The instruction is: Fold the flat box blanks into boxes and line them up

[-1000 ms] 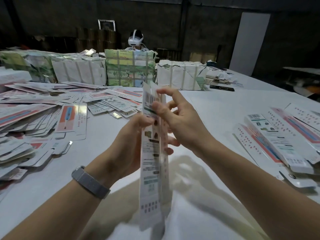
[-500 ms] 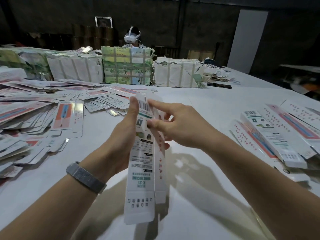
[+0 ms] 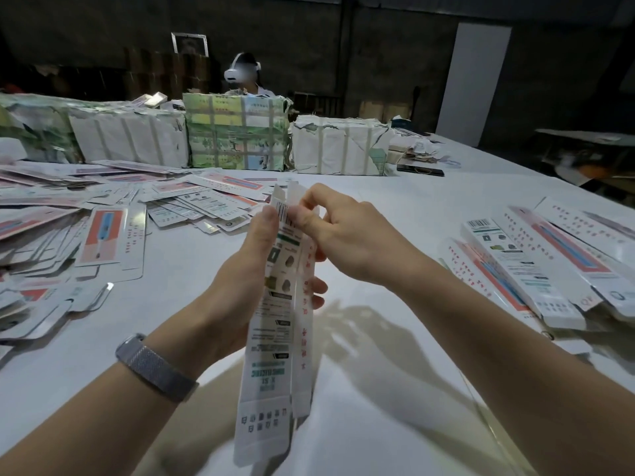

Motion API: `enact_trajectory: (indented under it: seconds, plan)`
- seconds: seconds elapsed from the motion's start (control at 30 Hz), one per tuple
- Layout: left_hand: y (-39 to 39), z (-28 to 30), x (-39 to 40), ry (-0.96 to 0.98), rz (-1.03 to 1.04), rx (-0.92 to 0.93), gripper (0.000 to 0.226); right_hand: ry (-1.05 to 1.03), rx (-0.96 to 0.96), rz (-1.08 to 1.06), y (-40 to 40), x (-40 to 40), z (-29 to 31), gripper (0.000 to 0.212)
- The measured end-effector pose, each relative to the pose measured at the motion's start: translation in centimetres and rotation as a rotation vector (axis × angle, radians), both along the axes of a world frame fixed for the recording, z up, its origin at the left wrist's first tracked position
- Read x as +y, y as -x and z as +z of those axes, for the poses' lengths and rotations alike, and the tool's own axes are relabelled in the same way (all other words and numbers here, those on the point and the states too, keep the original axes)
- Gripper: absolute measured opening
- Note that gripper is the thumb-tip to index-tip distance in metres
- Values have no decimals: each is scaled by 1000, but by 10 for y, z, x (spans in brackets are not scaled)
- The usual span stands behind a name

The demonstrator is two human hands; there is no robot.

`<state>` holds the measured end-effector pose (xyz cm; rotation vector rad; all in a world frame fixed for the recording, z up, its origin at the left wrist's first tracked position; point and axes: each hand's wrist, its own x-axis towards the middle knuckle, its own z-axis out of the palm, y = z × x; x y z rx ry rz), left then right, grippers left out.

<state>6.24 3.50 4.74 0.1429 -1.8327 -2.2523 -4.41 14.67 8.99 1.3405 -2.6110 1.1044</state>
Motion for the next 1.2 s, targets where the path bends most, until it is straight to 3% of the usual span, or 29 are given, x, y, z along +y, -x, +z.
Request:
enact_trajectory:
  seconds: [0.17,0.3,0.47,0.57,0.67,0.87,1.0,1.2]
  plan:
    - [2,0,-2,58,34,6,88,-2,-19,31,-1,3,7,29]
    - [6,-2,-2,87,113,59,70,33,-71,72,3,6,16,27]
    - [7,-5,-1,33,126,186,71,235,-44,110,5,2,5,14]
    - [6,-5,0,-5,156,247,53,399,-198,171,2,-4,-10,36]
    - [7,-4,0,2,190,273,37,496,-339,234,-2,-10,-22,42]
    - [6,-5,2,11,149,251,25,512,-469,311,-1,-8,-24,25]
    - [7,-6,0,23,94,245,19,509,-428,341,1,-5,-24,12]
    - [8,-10,0,16,64,229,15,554,-491,308,6,-2,-27,18]
